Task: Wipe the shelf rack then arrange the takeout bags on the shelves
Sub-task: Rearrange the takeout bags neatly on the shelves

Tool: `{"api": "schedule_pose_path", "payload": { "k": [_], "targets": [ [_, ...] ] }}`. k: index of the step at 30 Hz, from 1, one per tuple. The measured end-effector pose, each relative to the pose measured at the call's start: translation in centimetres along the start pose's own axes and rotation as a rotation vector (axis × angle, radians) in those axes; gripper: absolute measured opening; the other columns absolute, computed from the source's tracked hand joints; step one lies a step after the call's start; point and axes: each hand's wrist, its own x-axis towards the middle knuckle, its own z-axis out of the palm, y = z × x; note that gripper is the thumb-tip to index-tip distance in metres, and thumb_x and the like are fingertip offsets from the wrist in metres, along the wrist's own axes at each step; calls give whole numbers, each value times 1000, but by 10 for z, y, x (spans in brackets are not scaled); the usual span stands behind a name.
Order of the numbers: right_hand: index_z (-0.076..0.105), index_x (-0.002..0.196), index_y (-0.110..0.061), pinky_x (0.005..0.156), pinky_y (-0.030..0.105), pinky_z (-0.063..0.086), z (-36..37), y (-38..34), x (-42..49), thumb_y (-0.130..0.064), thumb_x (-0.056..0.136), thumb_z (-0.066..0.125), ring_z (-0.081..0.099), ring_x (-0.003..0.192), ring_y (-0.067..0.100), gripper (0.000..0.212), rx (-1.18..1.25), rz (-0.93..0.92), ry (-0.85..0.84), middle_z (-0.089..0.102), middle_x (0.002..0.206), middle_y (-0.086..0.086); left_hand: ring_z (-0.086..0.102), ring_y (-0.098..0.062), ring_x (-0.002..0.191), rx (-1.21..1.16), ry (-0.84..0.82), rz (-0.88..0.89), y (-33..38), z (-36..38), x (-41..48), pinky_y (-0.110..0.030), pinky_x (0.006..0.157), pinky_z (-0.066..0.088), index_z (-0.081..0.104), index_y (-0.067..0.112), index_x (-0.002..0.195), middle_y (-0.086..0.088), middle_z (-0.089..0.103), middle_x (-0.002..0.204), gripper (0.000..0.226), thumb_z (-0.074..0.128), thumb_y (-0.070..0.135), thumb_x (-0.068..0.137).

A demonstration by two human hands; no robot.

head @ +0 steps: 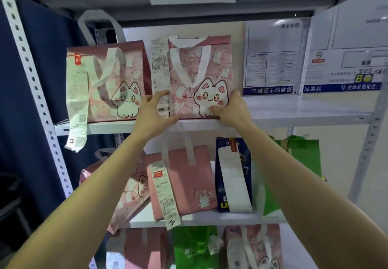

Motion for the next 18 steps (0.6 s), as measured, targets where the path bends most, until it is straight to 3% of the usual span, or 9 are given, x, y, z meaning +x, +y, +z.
{"api": "schedule_pose_path", "payload": {
  "k": [3, 6, 9, 11, 13, 18],
  "targets": [
    [44, 123, -19, 66, 23, 44, -1, -3, -3, -29, 85, 88, 59, 99, 18, 59, -17, 11, 5, 60, 111, -5, 49, -29, 143, 5, -12, 15, 0, -6, -1, -47, 121, 44, 48, 51, 156, -5, 38, 156, 87, 94, 40, 82],
    [45, 139, -14, 80, 31, 51, -7, -9, -11, -30, 85, 87, 63, 113, 23, 71, -42, -1, 36, 61, 124, 0, 44, -28, 149, 19, -9, 33, 3, -13, -6, -43, 122, 40, 45, 48, 160, -5, 34, 163, 91, 93, 37, 84],
    [36, 155, -12, 101, 38, 48, -10, -10, -27, -35, 86, 80, 55, 131, 27, 84, -98, -107, 208, 49, 150, 8, 45, -24, 148, 10, 50, 44, 5, -23, -17, -43, 123, 44, 46, 44, 161, -3, 36, 162, 89, 92, 34, 86],
    [40, 152, -12, 103, 30, 45, -8, -6, -43, -37, 90, 74, 54, 129, 24, 75, -88, -228, 344, 50, 146, 6, 50, -22, 143, -23, 99, 51, -1, -29, -29, -44, 119, 49, 49, 42, 158, -2, 39, 158, 83, 91, 32, 87],
    [50, 142, -16, 96, 18, 44, 0, 2, -63, -35, 93, 69, 58, 117, 16, 55, -14, -342, 414, 57, 132, -1, 54, -19, 137, -40, 169, 64, -13, -31, -45, -38, 115, 51, 52, 42, 152, 1, 43, 154, 73, 89, 33, 89],
    [59, 122, -26, 85, 39, 60, 51, 56, -114, -27, 98, 66, 64, 96, 7, 25, 35, -343, 65, 64, 110, -10, 62, 7, 104, -34, 310, -49, -65, -12, -94, -6, 83, 50, 59, 29, 138, 1, 58, 130, 52, 83, 23, 91]
  ]
}}
